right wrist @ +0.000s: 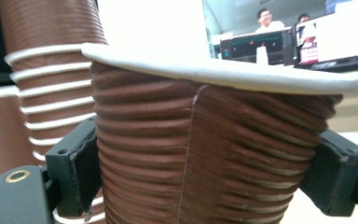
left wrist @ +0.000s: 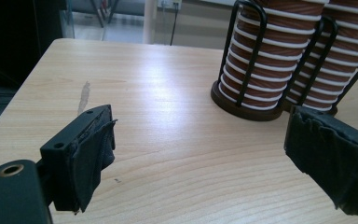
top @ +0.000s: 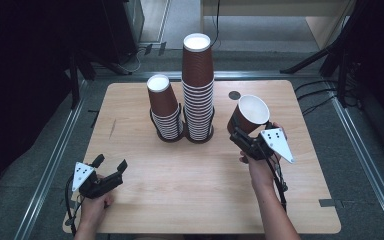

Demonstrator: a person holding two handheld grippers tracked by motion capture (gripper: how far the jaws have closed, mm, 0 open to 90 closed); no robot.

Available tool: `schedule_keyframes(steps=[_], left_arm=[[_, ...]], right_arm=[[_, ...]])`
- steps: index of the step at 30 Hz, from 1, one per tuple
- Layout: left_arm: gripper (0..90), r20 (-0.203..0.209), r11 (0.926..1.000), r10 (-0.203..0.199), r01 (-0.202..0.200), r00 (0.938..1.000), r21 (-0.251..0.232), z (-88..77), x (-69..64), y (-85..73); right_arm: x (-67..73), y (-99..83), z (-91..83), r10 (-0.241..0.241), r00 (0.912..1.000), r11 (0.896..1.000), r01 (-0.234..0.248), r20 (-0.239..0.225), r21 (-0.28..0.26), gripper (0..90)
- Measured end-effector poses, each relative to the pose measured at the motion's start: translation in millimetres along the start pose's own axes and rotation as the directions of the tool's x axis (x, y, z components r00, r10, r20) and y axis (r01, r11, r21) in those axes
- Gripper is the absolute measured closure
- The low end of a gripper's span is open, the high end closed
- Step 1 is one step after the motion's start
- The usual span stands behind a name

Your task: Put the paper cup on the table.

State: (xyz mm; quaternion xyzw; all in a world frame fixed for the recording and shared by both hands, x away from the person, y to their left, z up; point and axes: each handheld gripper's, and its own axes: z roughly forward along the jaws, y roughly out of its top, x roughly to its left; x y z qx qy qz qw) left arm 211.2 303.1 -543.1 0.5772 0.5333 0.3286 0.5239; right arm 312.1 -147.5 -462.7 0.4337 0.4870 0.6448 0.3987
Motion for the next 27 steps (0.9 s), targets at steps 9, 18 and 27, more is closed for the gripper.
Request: schedule_keyframes(steps=[9, 18, 27], left_arm=[[9.2, 0.014, 0.9998, -0.022, 0.022, 0.9997, 0.002, 1.7, 1.3, -0.3], [11.0, 0.025, 0.9995, -0.032, 0.032, 0.9992, 0.001, 0.3, 2.2, -1.0], [3.3, 0.053, 0.999, -0.036, 0.035, 0.9979, 0.027, 2.5, 4.1, -1.0]], right_arm=[[-20.0, -13.3, 7.6, -0.125, 0.9894, 0.992, 0.123, 0.074, 0.03, 13.5], [-46.4, -34.9, 16.5, -0.141, 0.9827, 0.989, 0.135, 0.121, 0.057, 13.3], [-60.0, -53.7, 24.9, -0.118, 0.9797, 0.989, 0.102, 0.162, 0.105, 13.2]])
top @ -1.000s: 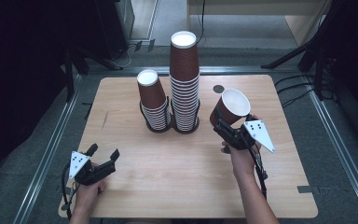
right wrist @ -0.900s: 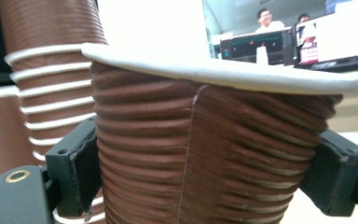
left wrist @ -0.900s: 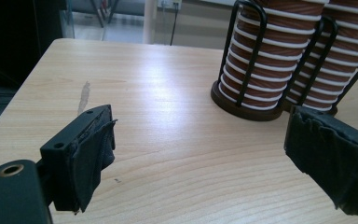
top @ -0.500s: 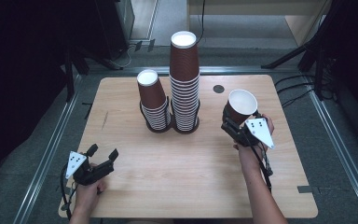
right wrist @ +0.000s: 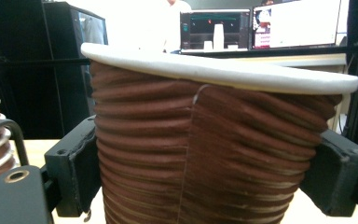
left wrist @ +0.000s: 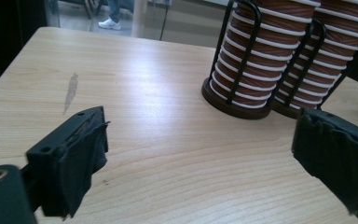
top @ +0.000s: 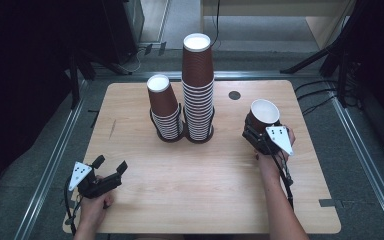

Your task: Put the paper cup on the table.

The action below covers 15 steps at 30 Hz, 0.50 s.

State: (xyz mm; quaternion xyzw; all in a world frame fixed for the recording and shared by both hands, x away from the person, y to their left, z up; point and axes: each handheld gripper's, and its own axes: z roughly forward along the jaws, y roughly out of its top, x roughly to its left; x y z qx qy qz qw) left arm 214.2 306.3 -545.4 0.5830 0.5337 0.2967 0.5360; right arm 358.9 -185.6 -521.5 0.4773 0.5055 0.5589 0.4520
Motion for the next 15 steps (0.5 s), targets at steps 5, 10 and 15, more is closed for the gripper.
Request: schedule_keyframes(steps=[5, 10, 15], left_arm=[[2.2, -0.001, 0.9999, 0.003, -0.002, 1.0, 0.016, 2.5, -1.3, 0.0], [2.3, 0.001, 0.9998, 0.006, -0.006, 1.0, 0.021, 3.3, -1.4, 0.3], [2.3, 0.002, 0.9998, 0.003, -0.003, 1.0, 0.018, 3.4, -0.9, 0.4]], right_arm=[[-2.8, -7.6, 4.7, -0.017, 0.9995, 0.999, 0.016, 0.025, 0.038, 13.3], [-8.7, -14.5, 6.9, -0.019, 0.9989, 0.996, 0.015, 0.043, 0.083, 13.3], [-15.0, -18.2, 9.0, -0.01, 0.999, 0.994, 0.005, 0.043, 0.108, 13.3]])
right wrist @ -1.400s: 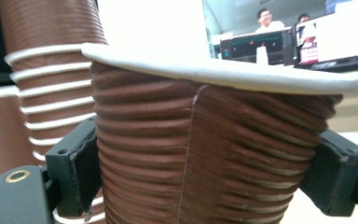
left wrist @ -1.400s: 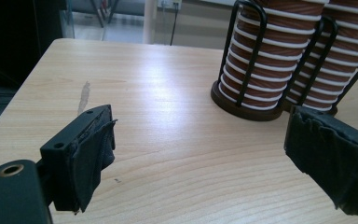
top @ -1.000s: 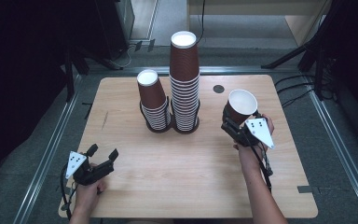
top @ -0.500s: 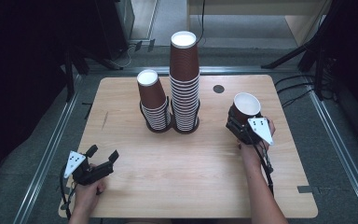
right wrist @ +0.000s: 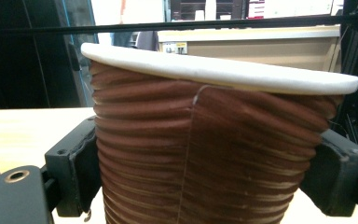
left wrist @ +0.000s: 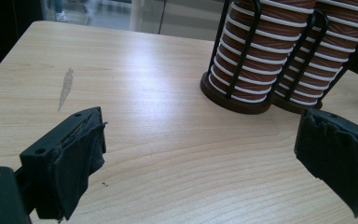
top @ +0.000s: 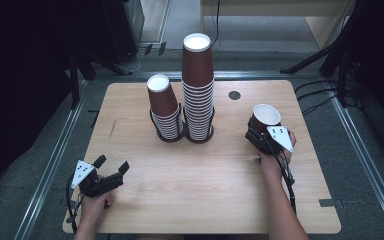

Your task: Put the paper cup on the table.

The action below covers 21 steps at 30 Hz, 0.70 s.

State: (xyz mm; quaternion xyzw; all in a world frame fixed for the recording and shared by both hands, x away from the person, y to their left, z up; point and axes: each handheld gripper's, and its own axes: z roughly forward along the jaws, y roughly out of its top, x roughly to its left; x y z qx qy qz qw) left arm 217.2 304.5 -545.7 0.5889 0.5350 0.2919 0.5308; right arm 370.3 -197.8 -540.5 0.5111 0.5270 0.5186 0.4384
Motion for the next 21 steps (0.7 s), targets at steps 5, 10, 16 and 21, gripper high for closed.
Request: schedule_keyframes(steps=[5, 10, 16, 21], left_arm=[[2.3, 0.0, 1.0, 0.004, -0.004, 1.0, 0.004, 0.5, -0.5, -0.2], [2.3, 0.0, 1.0, 0.003, -0.003, 1.0, 0.005, 0.3, -0.7, -0.3], [2.3, 0.001, 1.0, 0.005, -0.005, 1.0, 0.005, 0.0, -1.1, -0.4], [2.3, 0.004, 1.0, -0.001, 0.001, 1.0, 0.003, -0.1, -0.1, -0.3]], right_arm=[[-3.0, 1.1, 5.0, 0.025, 0.9997, 0.999, -0.025, 0.003, 0.048, 13.3], [-1.8, 1.8, 9.1, -0.012, 0.9997, 0.994, 0.009, 0.024, 0.107, 13.5], [3.5, 1.6, 9.3, -0.055, 0.9977, 0.991, 0.049, 0.04, 0.127, 13.3], [3.3, 1.6, 8.9, -0.054, 0.9981, 0.986, 0.049, 0.03, 0.159, 12.9]])
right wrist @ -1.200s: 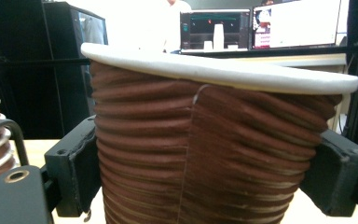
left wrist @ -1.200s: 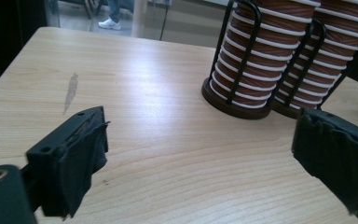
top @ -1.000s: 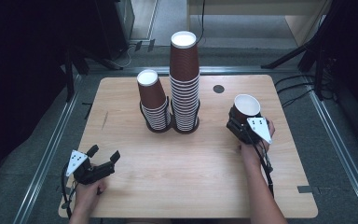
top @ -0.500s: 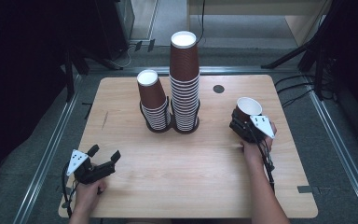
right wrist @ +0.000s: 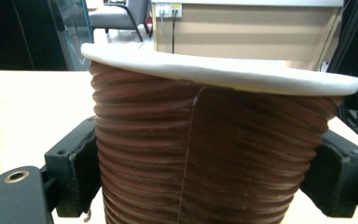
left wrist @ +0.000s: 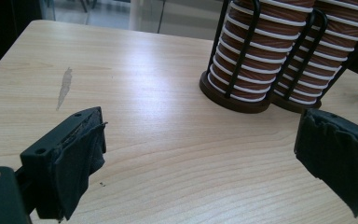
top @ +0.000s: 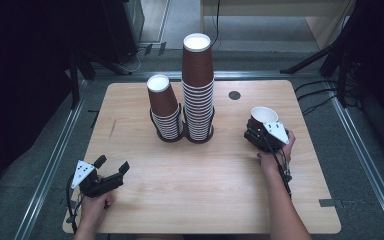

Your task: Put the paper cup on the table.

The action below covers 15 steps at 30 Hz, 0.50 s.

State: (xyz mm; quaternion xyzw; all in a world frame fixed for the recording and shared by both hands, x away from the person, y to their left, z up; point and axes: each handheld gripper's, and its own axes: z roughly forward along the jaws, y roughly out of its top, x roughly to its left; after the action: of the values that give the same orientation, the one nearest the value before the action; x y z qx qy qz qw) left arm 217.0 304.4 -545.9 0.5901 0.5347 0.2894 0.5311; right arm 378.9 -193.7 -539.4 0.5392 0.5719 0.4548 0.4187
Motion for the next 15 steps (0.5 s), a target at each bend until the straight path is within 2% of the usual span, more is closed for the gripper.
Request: schedule_keyframes(steps=[8, 15], left_arm=[[2.4, -0.001, 1.0, 0.004, -0.004, 1.0, -0.003, -0.1, 0.2, 0.2], [2.4, -0.002, 1.0, -0.001, 0.001, 1.0, -0.007, -0.1, 0.6, 0.4]], right_arm=[[4.0, -0.9, -3.1, -0.035, 0.9994, 0.999, 0.035, 0.007, 0.007, 12.0], [-0.1, -1.3, -7.2, 0.004, 1.0, 1.0, -0.004, -0.007, -0.002, 10.8]])
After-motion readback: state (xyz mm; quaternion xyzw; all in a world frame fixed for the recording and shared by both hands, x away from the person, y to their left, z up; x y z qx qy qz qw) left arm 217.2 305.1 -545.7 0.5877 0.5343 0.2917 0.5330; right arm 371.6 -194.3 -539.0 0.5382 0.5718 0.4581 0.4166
